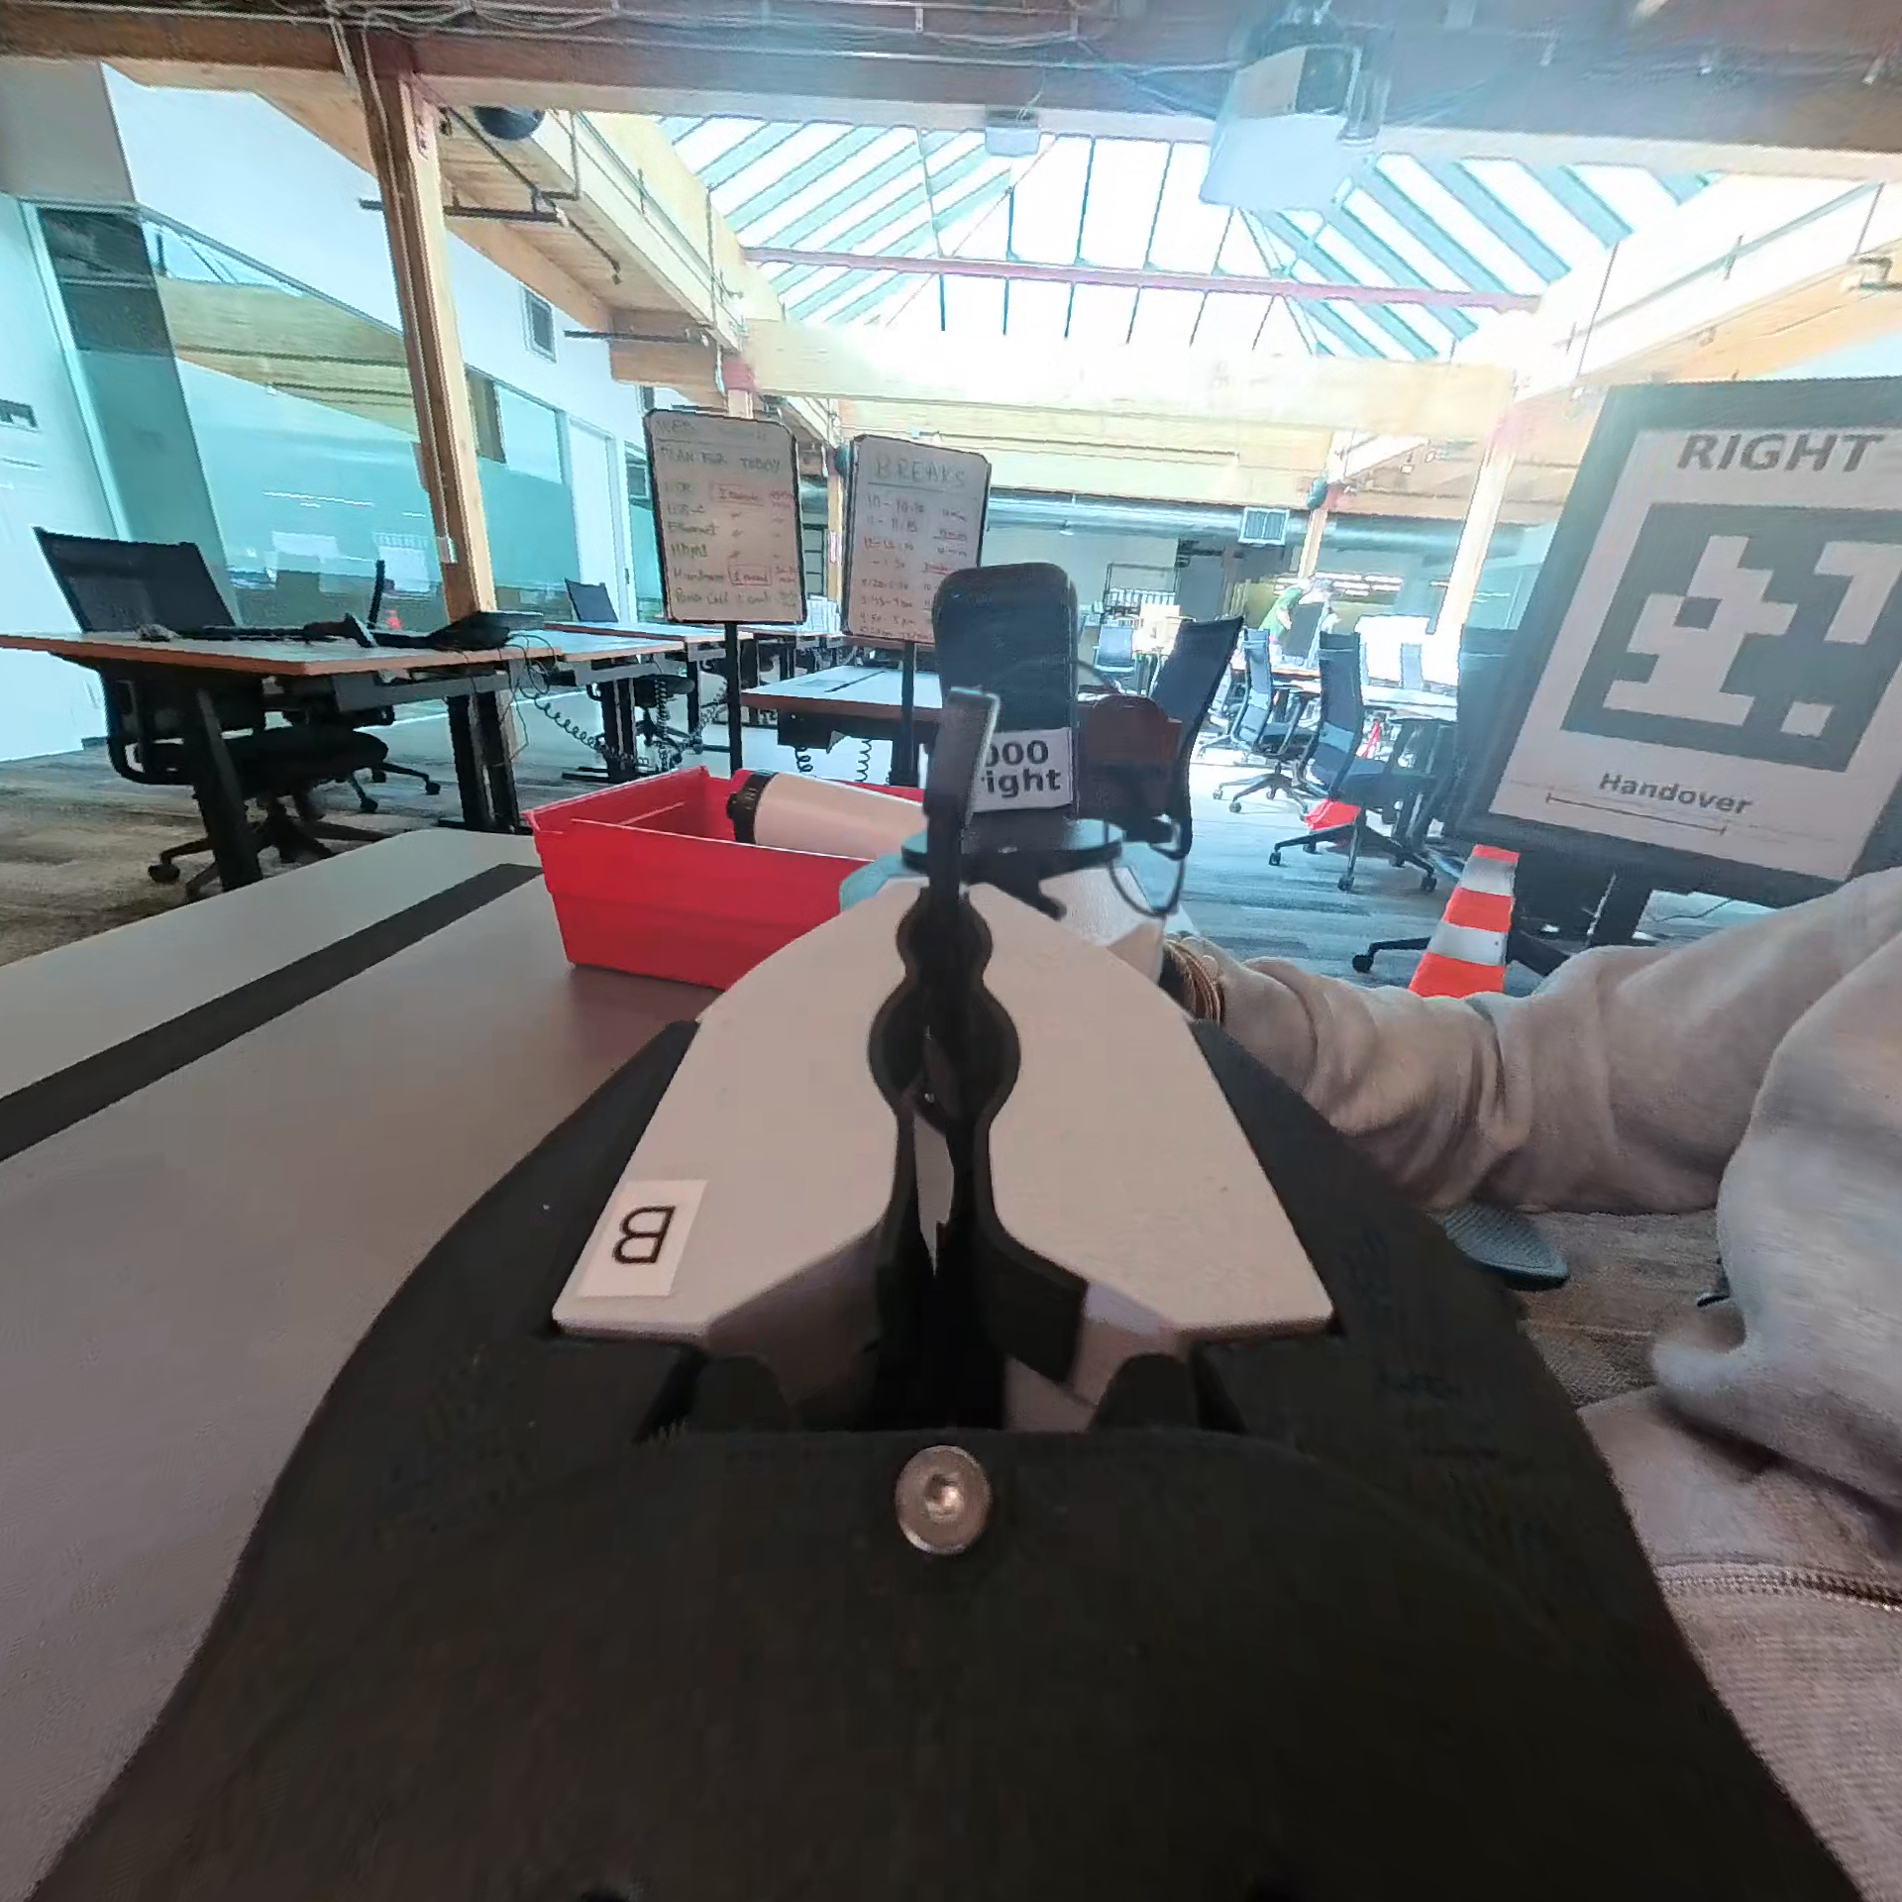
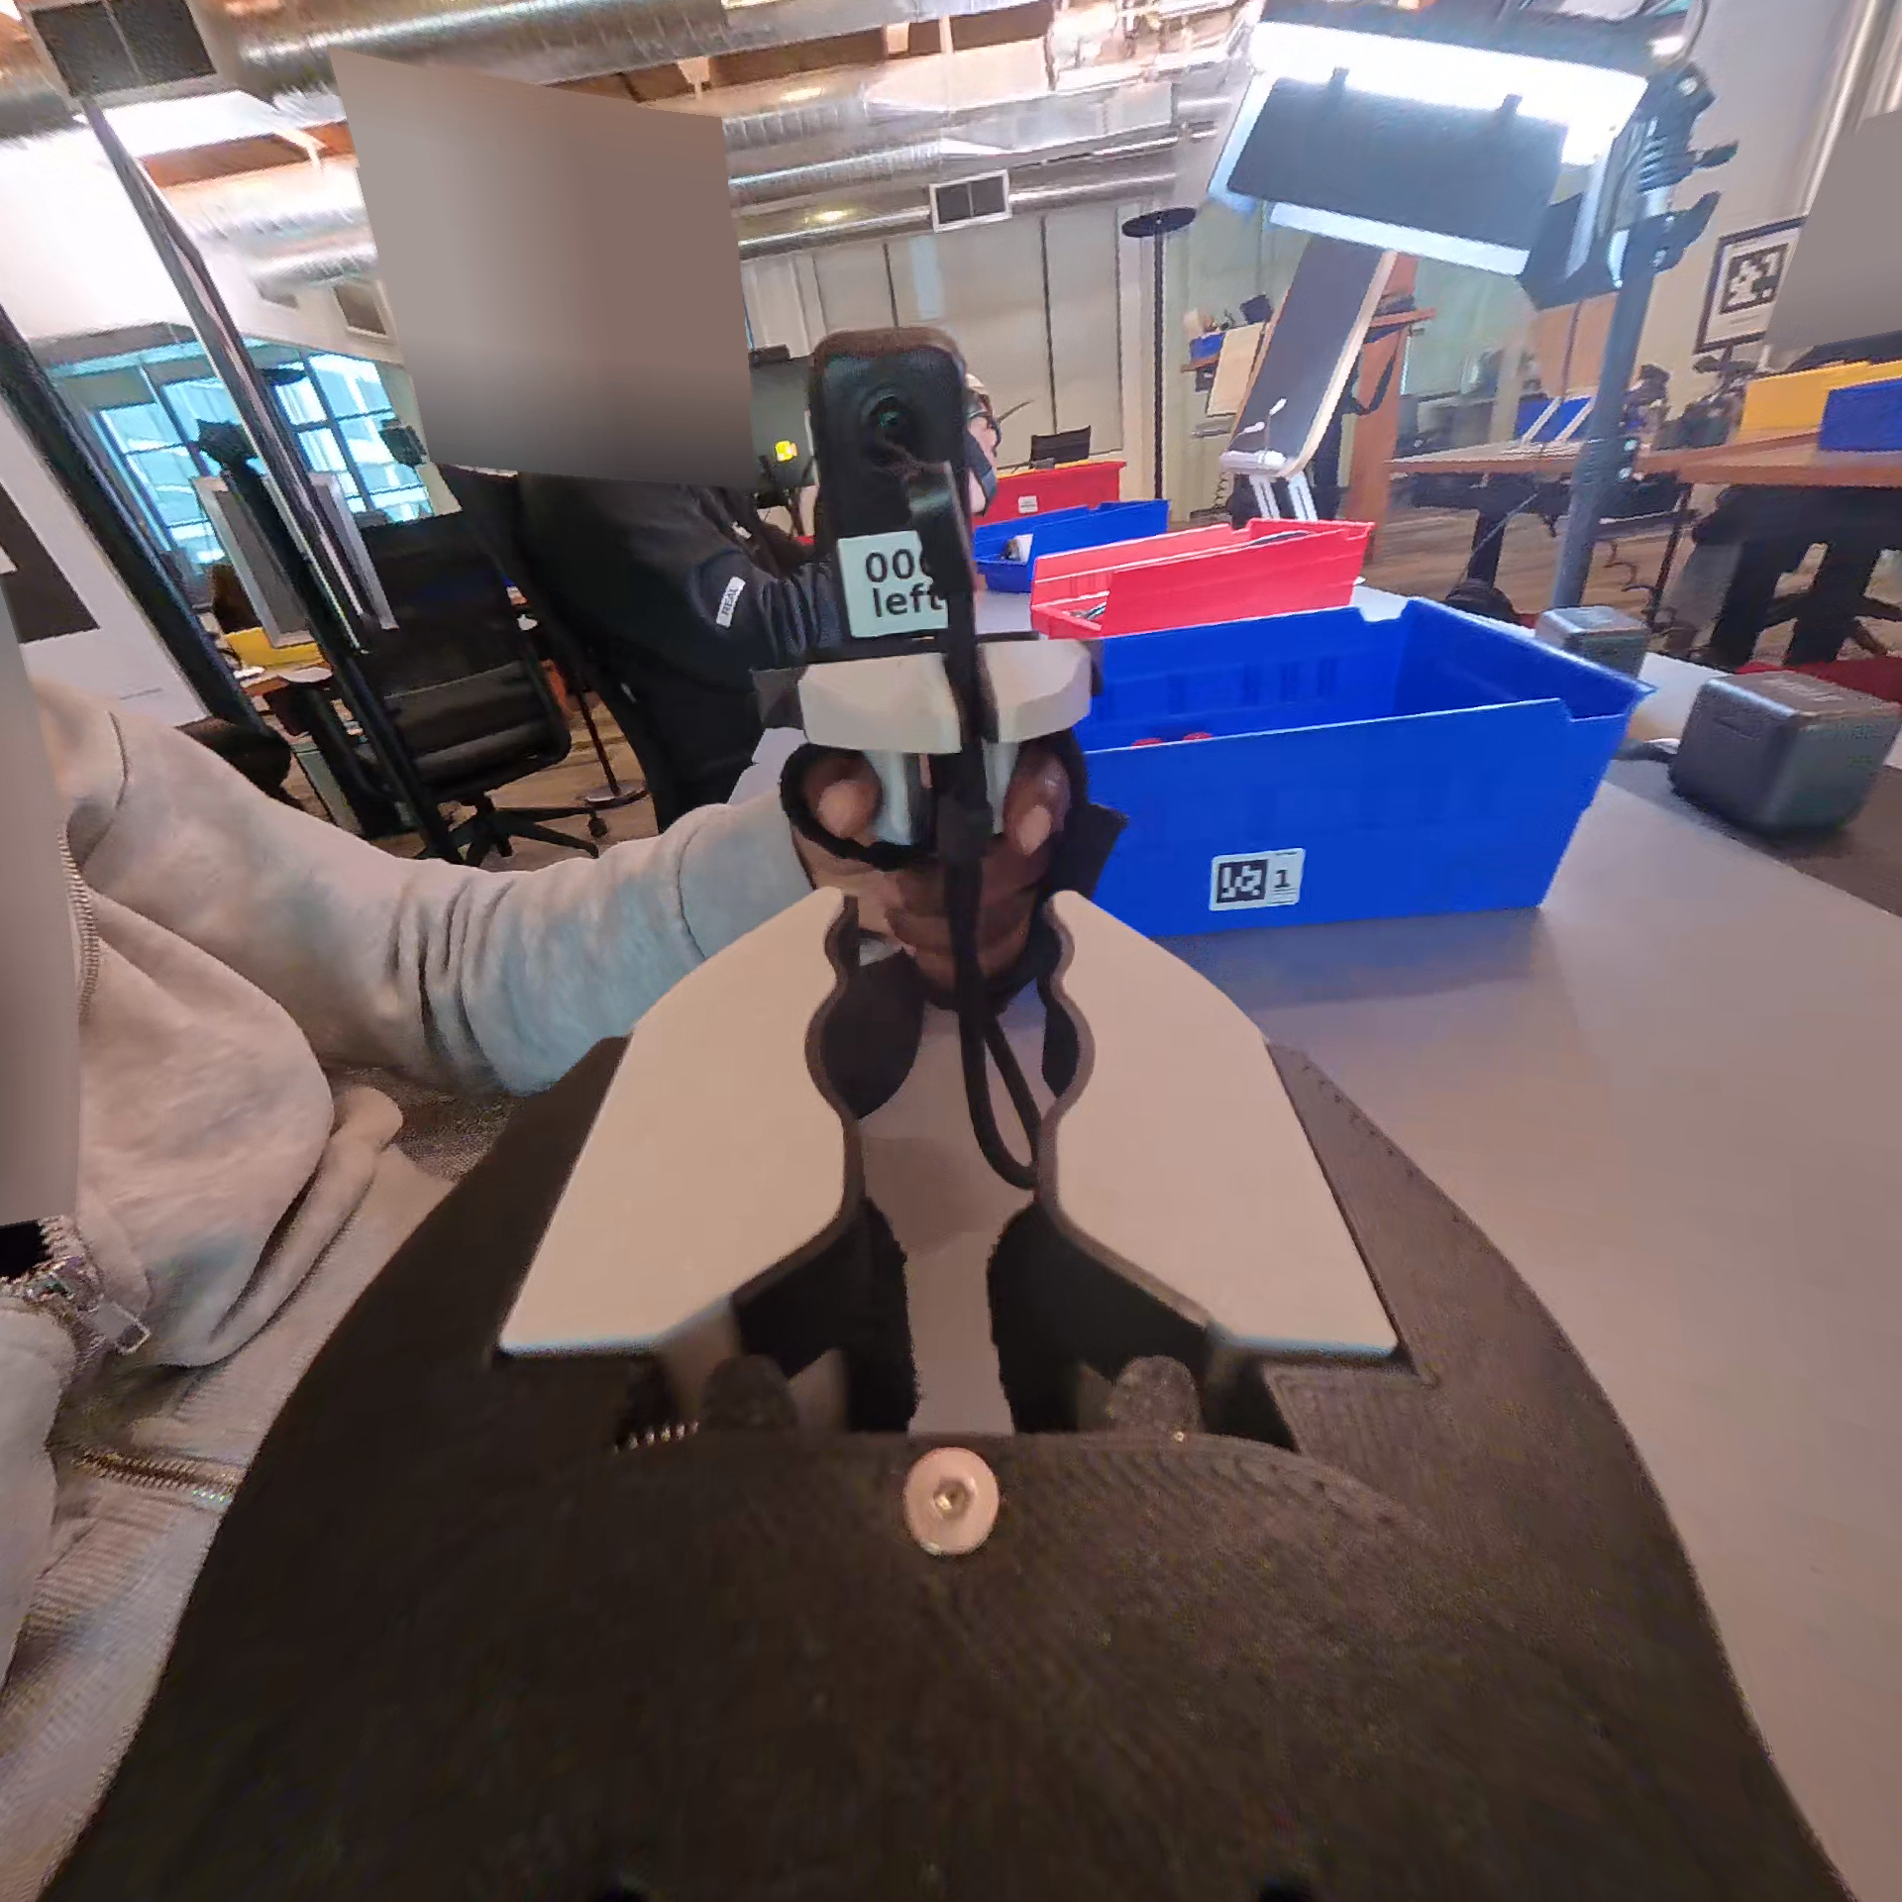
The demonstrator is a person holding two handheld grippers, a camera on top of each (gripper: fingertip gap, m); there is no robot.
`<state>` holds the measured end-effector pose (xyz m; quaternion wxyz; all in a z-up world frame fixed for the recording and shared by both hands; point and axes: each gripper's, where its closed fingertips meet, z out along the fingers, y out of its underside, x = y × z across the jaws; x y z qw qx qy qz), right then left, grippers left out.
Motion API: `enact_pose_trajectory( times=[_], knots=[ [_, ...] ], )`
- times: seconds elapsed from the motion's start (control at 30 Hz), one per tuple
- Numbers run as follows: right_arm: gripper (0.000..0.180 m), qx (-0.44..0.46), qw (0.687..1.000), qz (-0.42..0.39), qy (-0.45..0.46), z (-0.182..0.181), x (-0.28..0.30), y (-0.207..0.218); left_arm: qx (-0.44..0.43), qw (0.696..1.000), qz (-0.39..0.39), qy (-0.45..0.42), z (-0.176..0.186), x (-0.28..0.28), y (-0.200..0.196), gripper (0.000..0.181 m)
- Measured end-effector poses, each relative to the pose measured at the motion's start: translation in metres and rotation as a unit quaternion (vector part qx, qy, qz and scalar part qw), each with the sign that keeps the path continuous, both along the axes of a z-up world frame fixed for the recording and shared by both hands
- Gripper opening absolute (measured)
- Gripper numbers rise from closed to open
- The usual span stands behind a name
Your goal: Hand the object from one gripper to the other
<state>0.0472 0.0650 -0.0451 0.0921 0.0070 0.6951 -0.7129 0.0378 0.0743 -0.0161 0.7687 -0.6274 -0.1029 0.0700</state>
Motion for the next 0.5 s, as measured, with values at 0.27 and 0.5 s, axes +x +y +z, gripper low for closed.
enact_pose_trajectory(
  times=[0.27, 0.5],
  knots=[
    [0.007, -0.018, 1.000, 0.020, -0.015, 0.000, 0.008, -0.007, 0.008, 0.999, -0.038, -0.021, -0.005, 0.008, 0.013, 0.004],
    [0.006, -0.056, 0.998, 0.000, -0.009, 0.016, 0.001, 0.005, -0.016, 0.998, -0.025, -0.047, -0.013, 0.000, 0.010, 0.037]
  ],
)
